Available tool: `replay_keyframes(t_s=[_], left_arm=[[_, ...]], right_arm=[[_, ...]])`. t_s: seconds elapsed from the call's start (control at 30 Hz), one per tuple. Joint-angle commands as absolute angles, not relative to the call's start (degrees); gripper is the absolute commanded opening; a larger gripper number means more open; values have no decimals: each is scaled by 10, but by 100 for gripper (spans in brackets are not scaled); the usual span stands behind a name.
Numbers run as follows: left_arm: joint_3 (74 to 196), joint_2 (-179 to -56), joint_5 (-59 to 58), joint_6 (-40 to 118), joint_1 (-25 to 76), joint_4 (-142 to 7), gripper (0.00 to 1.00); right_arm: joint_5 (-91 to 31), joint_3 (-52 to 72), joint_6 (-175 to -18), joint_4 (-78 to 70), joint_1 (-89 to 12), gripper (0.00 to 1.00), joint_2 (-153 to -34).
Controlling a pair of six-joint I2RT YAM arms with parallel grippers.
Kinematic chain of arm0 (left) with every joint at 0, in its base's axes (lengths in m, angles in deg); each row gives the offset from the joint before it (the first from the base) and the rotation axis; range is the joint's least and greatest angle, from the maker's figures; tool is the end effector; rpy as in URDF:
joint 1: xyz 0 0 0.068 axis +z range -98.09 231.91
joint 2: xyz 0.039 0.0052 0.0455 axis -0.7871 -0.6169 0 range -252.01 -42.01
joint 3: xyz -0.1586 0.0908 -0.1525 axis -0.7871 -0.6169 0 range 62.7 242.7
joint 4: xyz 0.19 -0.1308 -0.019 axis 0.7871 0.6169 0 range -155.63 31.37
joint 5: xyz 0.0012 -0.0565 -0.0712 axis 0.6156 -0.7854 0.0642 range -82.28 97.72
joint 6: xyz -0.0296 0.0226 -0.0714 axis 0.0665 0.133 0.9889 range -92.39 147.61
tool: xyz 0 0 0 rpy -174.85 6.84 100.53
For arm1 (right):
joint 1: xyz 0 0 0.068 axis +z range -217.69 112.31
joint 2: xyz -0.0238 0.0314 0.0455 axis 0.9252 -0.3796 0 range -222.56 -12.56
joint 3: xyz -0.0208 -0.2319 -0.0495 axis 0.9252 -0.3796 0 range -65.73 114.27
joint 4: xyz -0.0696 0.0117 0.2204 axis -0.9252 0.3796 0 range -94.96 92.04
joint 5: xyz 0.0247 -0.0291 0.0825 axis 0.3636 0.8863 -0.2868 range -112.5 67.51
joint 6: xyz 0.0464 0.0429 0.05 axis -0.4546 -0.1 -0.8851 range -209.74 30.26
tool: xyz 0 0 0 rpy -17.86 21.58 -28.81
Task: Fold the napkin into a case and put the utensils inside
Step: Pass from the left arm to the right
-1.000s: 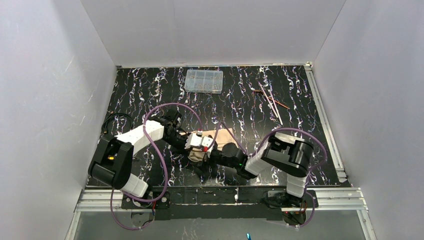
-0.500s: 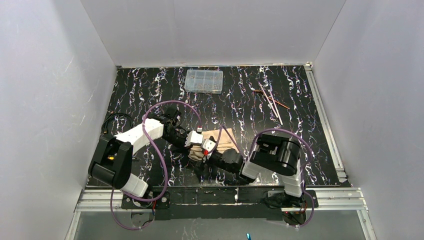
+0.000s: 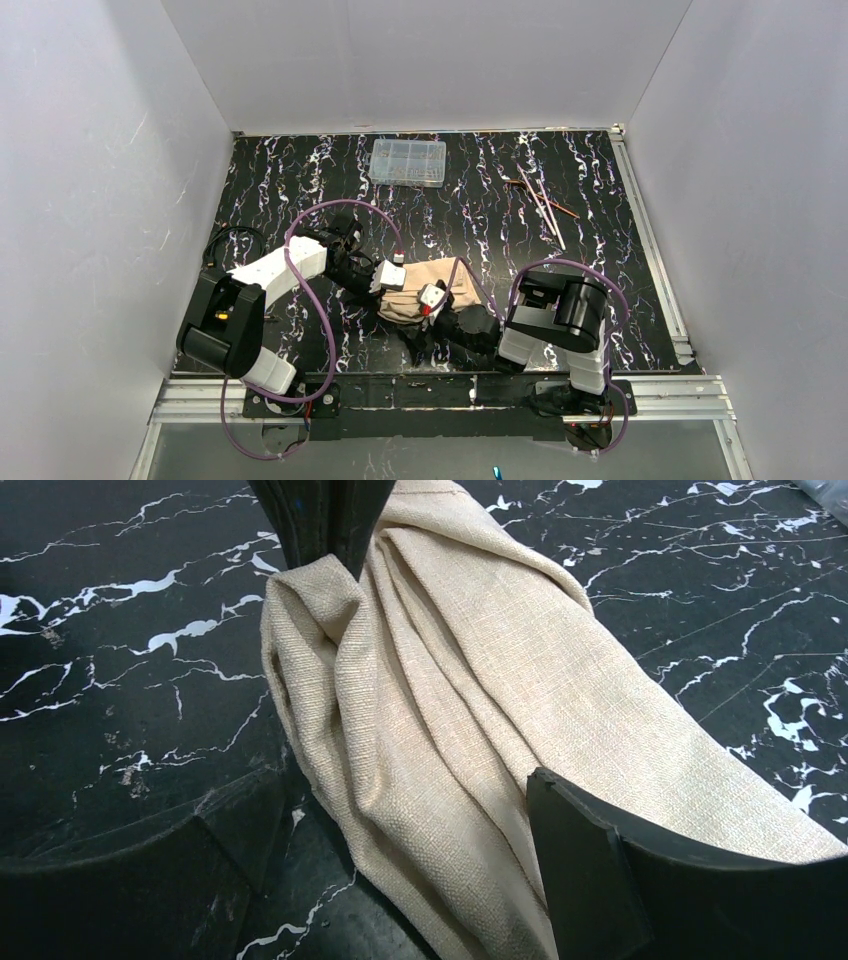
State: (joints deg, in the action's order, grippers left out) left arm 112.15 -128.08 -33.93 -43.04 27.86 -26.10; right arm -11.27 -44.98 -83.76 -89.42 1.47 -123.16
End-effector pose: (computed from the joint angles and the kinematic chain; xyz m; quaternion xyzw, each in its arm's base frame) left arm 0.2012 -0.1404 0.1399 0.7115 0.5970 -0.2796 0.2431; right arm 0.1202 0.2779 0.1009 -0.3966 0.6235 0.2893 0.6085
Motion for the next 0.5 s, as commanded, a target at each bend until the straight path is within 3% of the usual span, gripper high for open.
replay_keyframes(t_s=[0.0, 0.23, 0.47], left_arm=[[1133, -1279, -367, -435, 283, -239, 0], [1136, -1281, -369, -431, 282, -240, 0], [1137, -1281, -370, -426, 282, -242, 0]], right_arm=[[-132, -441, -832, -988, 16, 99, -1227], [-176, -405, -820, -977, 17, 99, -1257], [-136, -362, -809, -1001, 17, 99, -1310]])
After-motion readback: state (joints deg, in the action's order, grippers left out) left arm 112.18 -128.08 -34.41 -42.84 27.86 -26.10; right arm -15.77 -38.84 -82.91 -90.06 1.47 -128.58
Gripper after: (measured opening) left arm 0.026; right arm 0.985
